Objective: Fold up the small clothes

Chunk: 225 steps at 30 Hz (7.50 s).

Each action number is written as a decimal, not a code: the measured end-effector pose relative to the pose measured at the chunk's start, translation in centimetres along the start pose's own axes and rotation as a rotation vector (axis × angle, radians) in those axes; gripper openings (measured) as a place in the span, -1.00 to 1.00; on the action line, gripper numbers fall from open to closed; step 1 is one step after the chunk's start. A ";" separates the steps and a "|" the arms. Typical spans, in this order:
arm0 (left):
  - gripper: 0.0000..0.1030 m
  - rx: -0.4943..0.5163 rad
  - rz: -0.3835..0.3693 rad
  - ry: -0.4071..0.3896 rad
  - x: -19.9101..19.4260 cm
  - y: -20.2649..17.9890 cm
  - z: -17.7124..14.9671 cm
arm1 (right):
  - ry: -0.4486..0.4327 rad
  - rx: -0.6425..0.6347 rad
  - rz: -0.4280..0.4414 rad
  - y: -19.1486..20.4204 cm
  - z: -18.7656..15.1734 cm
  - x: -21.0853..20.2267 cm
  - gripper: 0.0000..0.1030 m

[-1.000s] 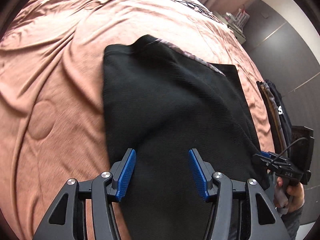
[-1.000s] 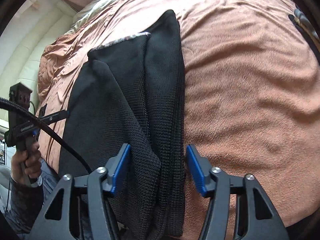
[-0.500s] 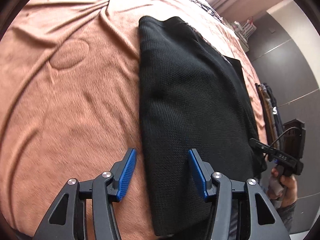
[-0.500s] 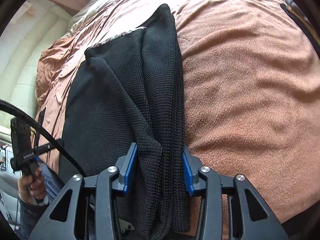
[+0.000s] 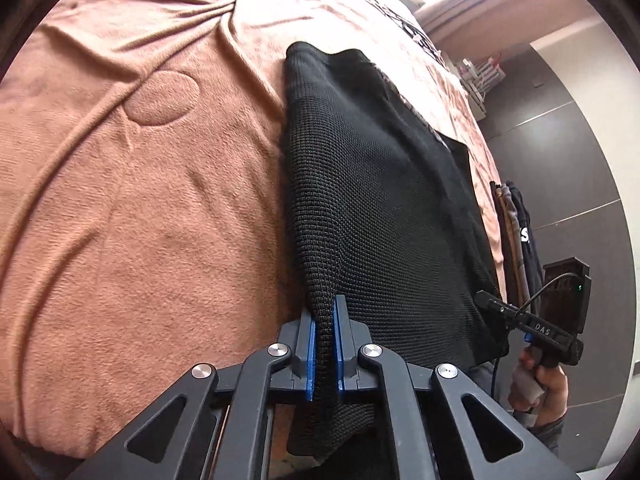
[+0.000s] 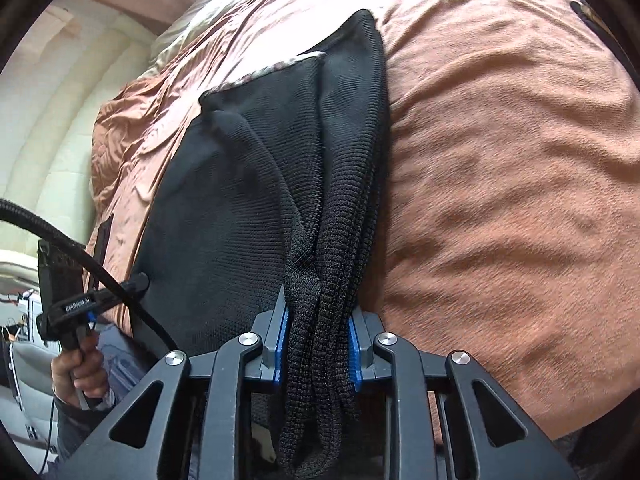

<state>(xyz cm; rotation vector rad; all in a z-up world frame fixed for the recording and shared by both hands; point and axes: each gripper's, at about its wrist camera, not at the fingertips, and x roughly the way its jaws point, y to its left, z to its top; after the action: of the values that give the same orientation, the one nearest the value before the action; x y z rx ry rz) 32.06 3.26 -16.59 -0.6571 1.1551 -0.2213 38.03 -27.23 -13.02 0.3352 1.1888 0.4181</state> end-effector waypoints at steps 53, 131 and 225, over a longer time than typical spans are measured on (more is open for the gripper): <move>-0.10 -0.089 -0.031 0.001 8.4 0.3 14.5 | 0.027 0.054 0.302 -3.8 13.8 11.7 0.09; -0.88 0.594 -0.401 -0.236 -7.8 -40.3 6.3 | -0.722 -0.200 -0.077 0.8 -10.9 -34.8 -0.86; -0.61 0.606 -0.259 0.097 35.6 -54.7 17.4 | -0.336 0.239 -0.572 -2.5 -0.5 -26.8 -0.70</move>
<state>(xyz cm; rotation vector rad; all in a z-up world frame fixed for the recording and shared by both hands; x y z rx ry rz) 71.25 -51.11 -7.91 -0.2545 1.0188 -0.7954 29.57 -42.31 7.58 0.2434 0.9506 -0.2725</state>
